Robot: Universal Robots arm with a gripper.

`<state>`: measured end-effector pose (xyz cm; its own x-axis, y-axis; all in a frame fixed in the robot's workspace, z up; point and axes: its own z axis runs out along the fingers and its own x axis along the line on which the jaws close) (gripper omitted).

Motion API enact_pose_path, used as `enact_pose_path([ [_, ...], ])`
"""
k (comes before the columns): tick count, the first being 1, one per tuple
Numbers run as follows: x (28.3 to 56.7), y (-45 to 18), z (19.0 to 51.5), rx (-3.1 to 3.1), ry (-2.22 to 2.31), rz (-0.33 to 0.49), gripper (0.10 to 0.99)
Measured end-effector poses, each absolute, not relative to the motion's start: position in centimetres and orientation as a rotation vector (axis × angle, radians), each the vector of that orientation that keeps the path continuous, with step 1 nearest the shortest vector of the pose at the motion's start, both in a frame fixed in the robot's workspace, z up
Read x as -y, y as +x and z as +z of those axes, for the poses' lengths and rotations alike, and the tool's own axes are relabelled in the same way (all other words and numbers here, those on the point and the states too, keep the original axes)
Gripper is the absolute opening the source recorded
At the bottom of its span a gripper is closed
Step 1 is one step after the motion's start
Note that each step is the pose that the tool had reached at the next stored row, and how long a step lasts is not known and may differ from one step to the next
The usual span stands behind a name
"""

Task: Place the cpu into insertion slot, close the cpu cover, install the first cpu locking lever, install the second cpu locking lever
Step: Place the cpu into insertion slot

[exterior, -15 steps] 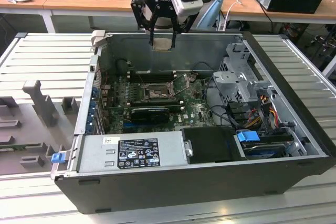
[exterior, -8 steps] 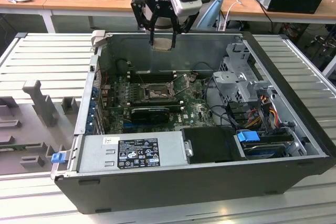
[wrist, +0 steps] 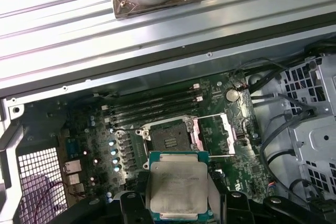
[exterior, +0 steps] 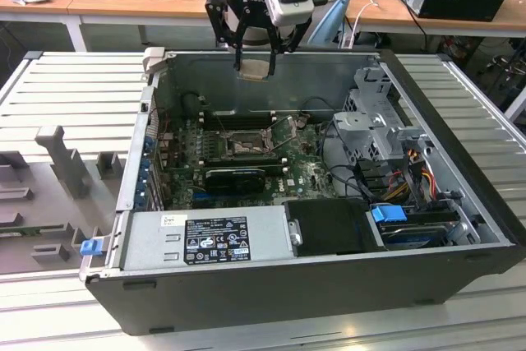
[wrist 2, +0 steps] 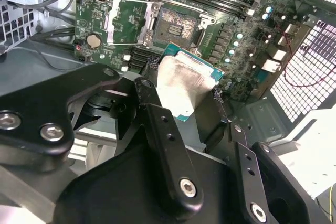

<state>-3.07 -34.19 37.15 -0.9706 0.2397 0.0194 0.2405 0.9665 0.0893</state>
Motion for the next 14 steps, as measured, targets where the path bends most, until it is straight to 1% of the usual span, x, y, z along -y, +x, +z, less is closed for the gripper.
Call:
enact_pose_path([
  [14, 34.19, -3.07, 37.10, 3.100, -0.441, -0.143, 0.529],
])
